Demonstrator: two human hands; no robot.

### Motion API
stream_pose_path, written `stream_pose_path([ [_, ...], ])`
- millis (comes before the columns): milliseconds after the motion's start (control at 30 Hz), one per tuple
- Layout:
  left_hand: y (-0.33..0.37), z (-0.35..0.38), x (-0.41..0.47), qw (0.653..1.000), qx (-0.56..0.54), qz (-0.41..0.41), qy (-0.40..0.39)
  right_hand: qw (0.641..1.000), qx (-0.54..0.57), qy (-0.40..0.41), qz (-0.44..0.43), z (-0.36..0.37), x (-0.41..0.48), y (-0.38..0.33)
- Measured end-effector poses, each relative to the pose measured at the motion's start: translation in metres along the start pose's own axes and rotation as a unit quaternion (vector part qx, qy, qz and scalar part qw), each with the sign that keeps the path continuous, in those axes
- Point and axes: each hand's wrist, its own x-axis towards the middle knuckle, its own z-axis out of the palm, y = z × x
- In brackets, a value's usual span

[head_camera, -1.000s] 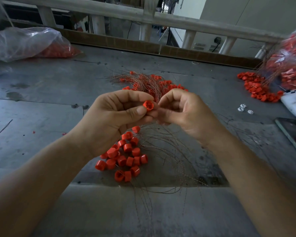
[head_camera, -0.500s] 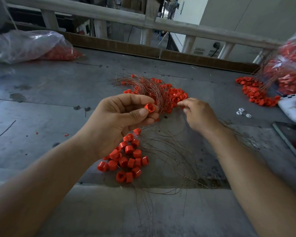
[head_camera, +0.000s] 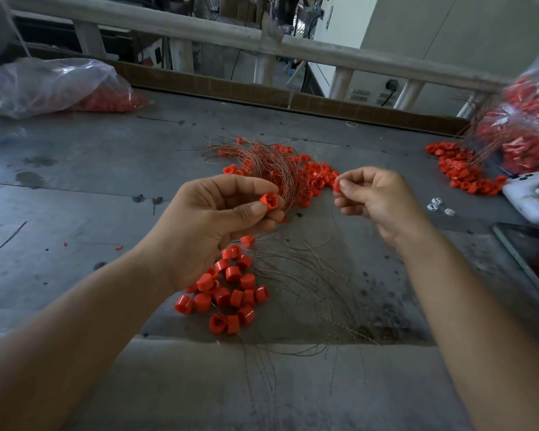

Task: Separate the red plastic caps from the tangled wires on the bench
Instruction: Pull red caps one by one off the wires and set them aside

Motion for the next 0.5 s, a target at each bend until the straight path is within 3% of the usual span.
stream_pose_path([
  [67, -0.001, 0.0, 0.0, 1.0, 0.007, 0.002, 0.003, 0.99, 0.124, -0.059, 0.02, 0.004, -0.01, -0.013],
  [167, -0.001, 0.0, 0.0, 1.0, 0.016, 0.004, 0.01, 0.968, 0.203, -0.147, 0.029, 0.015, -0.024, -0.027],
  [500, -0.001, -0.001, 0.0, 0.998, 0.054, 0.003, 0.018, 0.945, 0.223, -0.237, 0.026, 0.032, -0.041, -0.032],
])
